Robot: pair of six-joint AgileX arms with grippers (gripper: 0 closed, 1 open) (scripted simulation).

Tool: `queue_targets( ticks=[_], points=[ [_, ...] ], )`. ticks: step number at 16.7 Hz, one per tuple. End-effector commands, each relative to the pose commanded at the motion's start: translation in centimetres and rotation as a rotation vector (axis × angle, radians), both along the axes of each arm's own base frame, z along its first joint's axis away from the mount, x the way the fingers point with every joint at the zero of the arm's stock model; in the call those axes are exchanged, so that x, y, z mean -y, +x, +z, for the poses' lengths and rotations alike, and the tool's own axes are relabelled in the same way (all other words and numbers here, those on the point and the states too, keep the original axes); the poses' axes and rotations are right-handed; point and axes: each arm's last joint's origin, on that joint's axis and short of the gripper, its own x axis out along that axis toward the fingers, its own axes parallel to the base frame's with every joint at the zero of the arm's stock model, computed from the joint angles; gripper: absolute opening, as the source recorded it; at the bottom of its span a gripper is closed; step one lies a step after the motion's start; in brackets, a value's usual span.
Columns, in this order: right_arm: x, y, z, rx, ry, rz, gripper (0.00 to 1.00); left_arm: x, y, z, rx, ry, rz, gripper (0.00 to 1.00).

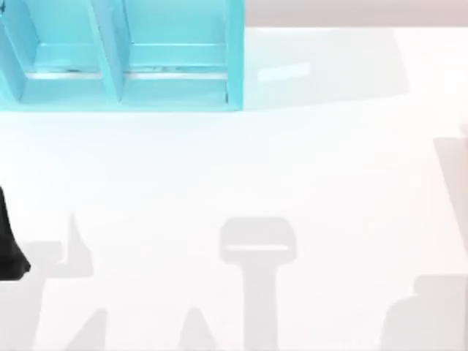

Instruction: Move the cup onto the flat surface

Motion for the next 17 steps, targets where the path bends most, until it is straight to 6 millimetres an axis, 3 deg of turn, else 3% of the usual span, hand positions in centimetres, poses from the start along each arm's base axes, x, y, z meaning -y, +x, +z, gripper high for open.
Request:
queue_targets(
  ticks=[5, 12, 17],
  points=[
    [3.9, 1.9, -0.2, -0.167, 0.097, -0.002, 1.0, 0.0, 0.0, 0.0, 0.0, 0.0, 0.0, 1.0],
    [4.2, 2.1, -0.4, -0.18, 0.105, 0.001, 1.0, 0.0, 0.0, 0.0, 0.0, 0.0, 0.0, 1.0],
    [4.5, 2.4, -4.4, -0.182, 0.108, -0.002, 1.0, 0.0, 0.0, 0.0, 0.0, 0.0, 0.0, 1.0]
  ],
)
